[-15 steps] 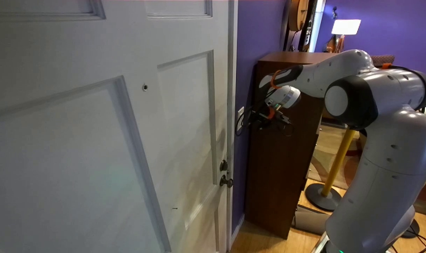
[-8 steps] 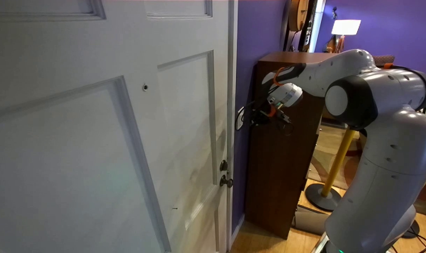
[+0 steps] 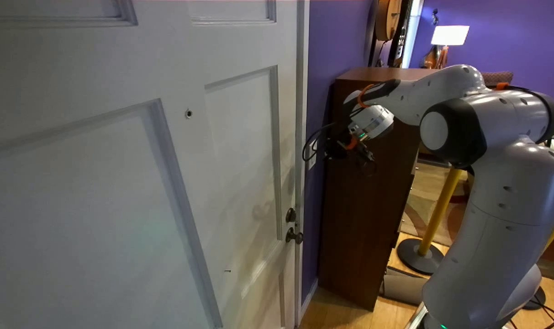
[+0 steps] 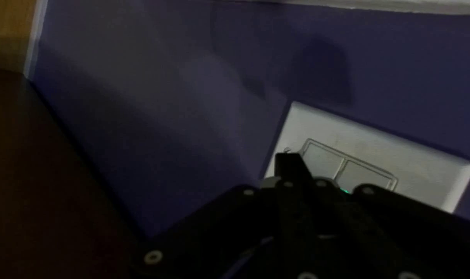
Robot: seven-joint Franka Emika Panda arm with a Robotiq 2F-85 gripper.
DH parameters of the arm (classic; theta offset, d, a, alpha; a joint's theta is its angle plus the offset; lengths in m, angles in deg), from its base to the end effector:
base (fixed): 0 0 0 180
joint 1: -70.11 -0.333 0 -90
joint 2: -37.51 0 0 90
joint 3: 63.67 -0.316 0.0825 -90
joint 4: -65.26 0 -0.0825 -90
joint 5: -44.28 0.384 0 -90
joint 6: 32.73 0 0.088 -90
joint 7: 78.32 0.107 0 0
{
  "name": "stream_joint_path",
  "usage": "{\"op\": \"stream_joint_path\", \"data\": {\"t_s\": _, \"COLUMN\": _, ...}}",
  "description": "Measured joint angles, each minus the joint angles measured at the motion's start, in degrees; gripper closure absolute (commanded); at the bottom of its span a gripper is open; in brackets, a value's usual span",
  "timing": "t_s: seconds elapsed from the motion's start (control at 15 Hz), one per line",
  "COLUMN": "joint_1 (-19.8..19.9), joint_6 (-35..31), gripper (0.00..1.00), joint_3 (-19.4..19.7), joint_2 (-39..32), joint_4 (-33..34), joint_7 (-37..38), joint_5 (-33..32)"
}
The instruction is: Turn off the light switch.
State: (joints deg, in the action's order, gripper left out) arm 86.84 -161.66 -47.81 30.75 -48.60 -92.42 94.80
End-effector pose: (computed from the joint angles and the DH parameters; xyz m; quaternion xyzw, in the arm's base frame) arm 0.5185 -0.3008 0.4300 -0.8572 0.3833 -0.1987 0.2808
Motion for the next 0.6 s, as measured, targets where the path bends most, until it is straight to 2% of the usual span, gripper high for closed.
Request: {"op": "stream_joint_path", "data": {"t_s": 0.6, "joint_1": 0.16, "joint_6": 0.73, "gripper": 1.00, "joint_3": -0.29, "joint_2": -4.01, "joint_4": 2.61, "joint_7": -0.95, "joint_5": 6.61}}
